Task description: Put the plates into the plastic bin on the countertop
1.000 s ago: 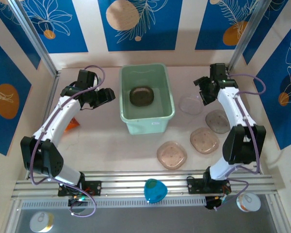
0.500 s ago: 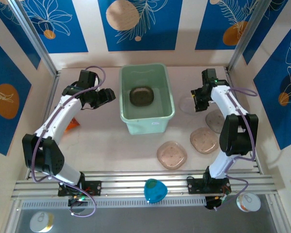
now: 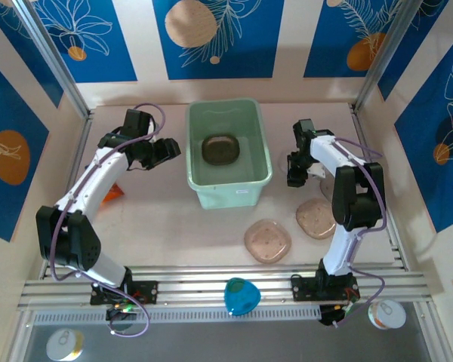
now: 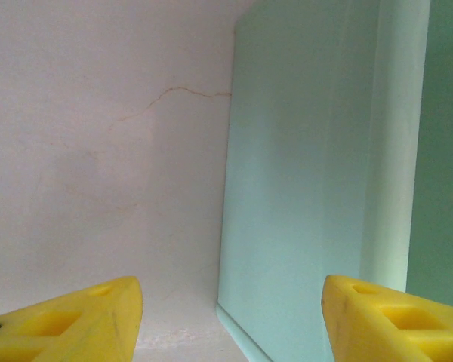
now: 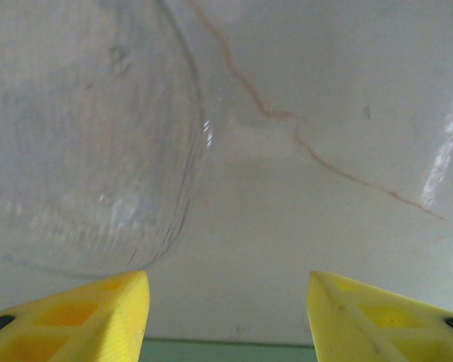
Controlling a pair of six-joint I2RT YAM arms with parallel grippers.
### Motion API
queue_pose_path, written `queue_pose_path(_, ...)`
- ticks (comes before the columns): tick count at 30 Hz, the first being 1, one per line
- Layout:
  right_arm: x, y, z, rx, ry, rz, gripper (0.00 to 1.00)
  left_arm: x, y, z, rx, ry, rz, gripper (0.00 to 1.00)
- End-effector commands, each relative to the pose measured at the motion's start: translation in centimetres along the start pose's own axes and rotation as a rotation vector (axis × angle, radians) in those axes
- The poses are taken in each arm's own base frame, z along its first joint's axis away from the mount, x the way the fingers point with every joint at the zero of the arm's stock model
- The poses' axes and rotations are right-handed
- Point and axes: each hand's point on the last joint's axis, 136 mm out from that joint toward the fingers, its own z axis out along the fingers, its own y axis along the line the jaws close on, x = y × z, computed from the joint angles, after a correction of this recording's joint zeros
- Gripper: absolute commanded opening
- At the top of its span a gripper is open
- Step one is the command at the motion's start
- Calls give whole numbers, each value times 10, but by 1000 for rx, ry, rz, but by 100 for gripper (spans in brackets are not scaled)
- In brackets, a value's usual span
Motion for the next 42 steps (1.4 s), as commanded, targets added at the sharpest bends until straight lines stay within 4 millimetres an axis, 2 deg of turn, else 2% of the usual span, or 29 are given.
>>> queue_pose_path(1,-11,-10,9,38,-60,88,57,1,-5,4,17,18,20,64)
queue_pose_path(11,-17,-2,31,41,-62,114,49,-1,-6,7,9,31,13,64)
queue_pose_path(21,-24,-6,42,62,-105,130,35,0,-2,10,-11,48,7,64)
queue_pose_path(24,-23,-7,45,66,-105,127,27,-1,-3,11,-13,53,10,64)
queue_pose_path(27,-25,-6,42,62,-124,122,17,-2,-4,11,-17,55,15,64)
queue_pose_path(34,-30,-3,26,26,-180,115,0,-3,-5,13,-19,65,11,64)
queue_pose_path(42,-27,-4,7,-25,-183,93,0,-2,-9,11,-18,63,20,64)
